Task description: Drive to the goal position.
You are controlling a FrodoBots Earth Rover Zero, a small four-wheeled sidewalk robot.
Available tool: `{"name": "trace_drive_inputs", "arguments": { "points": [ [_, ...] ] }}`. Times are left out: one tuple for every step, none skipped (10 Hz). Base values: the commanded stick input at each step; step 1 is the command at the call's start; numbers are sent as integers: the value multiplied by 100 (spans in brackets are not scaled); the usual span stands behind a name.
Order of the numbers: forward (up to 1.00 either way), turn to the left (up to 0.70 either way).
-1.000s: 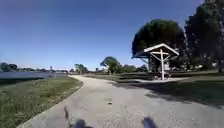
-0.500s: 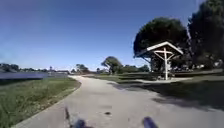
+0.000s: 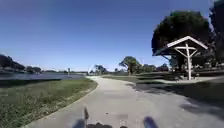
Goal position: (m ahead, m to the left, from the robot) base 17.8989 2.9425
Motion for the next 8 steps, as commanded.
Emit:
{"name": "trace_drive_inputs", "arguments": {
  "points": [
    [85,0],
    [85,0],
    [85,0],
    [85,0],
    [85,0],
    [85,0],
    [85,0],
    [85,0]
  ]
}}
